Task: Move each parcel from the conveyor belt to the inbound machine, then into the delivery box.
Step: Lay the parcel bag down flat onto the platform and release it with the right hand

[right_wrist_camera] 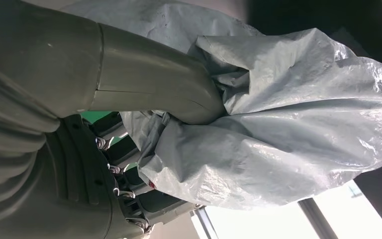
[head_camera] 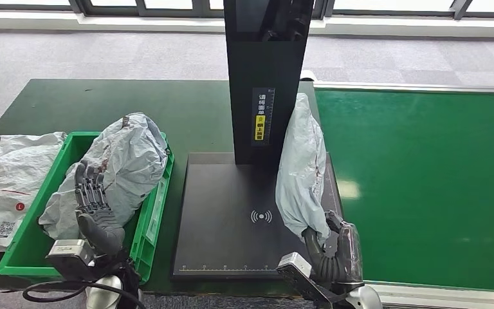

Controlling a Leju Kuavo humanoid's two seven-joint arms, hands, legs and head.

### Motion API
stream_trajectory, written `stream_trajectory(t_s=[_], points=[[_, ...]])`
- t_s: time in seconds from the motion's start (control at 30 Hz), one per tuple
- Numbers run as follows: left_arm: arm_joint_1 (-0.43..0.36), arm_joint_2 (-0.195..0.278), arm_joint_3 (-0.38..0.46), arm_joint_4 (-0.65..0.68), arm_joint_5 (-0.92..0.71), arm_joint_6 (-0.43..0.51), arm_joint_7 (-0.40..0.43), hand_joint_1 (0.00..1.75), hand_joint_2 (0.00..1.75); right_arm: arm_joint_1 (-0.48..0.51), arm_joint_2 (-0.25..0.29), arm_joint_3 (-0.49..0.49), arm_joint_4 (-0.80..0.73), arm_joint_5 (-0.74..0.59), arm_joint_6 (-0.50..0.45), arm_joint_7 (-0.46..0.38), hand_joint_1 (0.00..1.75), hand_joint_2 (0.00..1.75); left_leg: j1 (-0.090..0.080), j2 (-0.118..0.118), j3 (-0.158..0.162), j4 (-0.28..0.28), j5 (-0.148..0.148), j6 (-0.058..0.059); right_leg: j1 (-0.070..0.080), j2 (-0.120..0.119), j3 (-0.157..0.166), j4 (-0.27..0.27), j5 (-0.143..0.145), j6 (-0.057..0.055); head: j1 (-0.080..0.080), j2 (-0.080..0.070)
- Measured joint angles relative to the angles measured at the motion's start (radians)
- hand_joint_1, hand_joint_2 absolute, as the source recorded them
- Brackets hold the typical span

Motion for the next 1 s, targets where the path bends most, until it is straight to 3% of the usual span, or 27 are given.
stream_trajectory(t_s=[0.2,0.33,0.37,0.47,0.5,0.8,1.0], points=[[-0.008,0.0,0.0,0.014,-0.001,-0.001,0.003,0.0,0.0,-0.012,0.004,0.025,0.048,-0.042,0.138,0.016,1.75,1.75,0.0,0.0,0.0,0.0,0.0,0.0,0.0,0.0,0.0,0.0,0.0,0.0,0.0,0.0],[-0.012,0.0,0.0,0.022,-0.001,0.007,0.006,0.0,0.0,-0.034,0.011,0.076,0.124,-0.078,0.177,0.01,1.75,1.75,0.0,0.0,0.0,0.0,0.0,0.0,0.0,0.0,0.0,0.0,0.0,0.0,0.0,0.0],[-0.012,0.0,0.0,0.023,-0.001,0.012,0.007,0.0,0.0,-0.04,0.011,0.091,0.142,-0.089,0.178,0.013,1.48,1.75,0.0,0.0,0.0,0.0,0.0,0.0,0.0,0.0,0.0,0.0,0.0,0.0,0.0,0.0],[-0.011,0.0,0.0,0.024,-0.001,0.024,0.01,0.0,0.0,-0.058,0.011,0.133,0.183,-0.125,0.173,0.024,0.17,1.75,0.0,0.0,0.0,0.0,0.0,0.0,0.0,0.0,0.0,0.0,0.0,0.0,0.0,0.0],[-0.01,0.0,0.0,0.023,-0.001,0.026,0.01,0.0,0.0,-0.064,0.011,0.142,0.193,-0.135,0.171,0.027,0.0,1.75,0.0,0.0,0.0,0.0,0.0,0.0,0.0,0.0,0.0,0.0,0.0,0.0,0.0,0.0],[0.016,-0.004,0.0,0.013,-0.001,0.043,0.011,0.0,0.0,-0.096,0.011,0.159,0.231,-0.2,0.155,0.007,0.0,1.75,0.0,0.0,0.0,0.0,0.0,0.0,0.0,0.0,0.0,0.0,0.0,0.0,0.0,0.0],[0.029,-0.005,0.0,0.005,-0.002,0.057,0.011,0.0,0.0,-0.099,0.011,0.159,0.231,-0.271,0.139,-0.072,0.0,1.75,0.0,0.0,0.0,0.0,0.0,0.0,0.0,0.0,0.0,0.0,0.0,0.0,0.0,0.0]])
